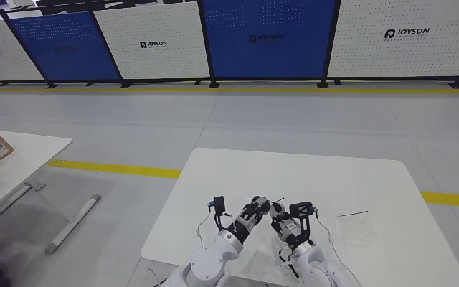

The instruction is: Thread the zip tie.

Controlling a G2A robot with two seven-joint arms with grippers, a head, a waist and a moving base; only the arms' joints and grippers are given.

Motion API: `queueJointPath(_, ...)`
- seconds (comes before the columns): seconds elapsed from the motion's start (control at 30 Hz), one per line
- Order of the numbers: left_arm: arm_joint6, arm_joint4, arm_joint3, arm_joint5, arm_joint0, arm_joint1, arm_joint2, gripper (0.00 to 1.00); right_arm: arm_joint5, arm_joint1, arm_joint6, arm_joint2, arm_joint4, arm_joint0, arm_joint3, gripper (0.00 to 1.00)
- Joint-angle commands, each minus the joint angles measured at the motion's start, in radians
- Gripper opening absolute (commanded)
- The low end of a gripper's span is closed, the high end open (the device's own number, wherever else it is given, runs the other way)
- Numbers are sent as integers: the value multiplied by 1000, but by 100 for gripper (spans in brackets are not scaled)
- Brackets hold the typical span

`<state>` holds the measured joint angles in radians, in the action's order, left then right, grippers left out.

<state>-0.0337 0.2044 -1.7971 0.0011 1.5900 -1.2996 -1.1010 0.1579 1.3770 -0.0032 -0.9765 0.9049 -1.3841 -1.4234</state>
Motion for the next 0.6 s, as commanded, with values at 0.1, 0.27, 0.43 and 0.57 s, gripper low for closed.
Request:
queueJointPath(0.1, 0, 3, -8, -8, 10, 1, -6, 0, 1, 1, 0, 0, 3, 1, 3, 0)
queueJointPath(0.27, 2, 0, -19, -18, 21, 3, -11, 0, -1, 2, -2, 1, 7, 2, 7, 0)
queueJointPath(0.43, 7, -6, -36, -31, 38, 6, -16, 0, -4, 3, -4, 1, 11, 3, 11, 0)
queueJointPath(0.57, 5, -15, -50, -45, 52, 8, -22, 0, -5, 5, -5, 2, 13, 3, 14, 0)
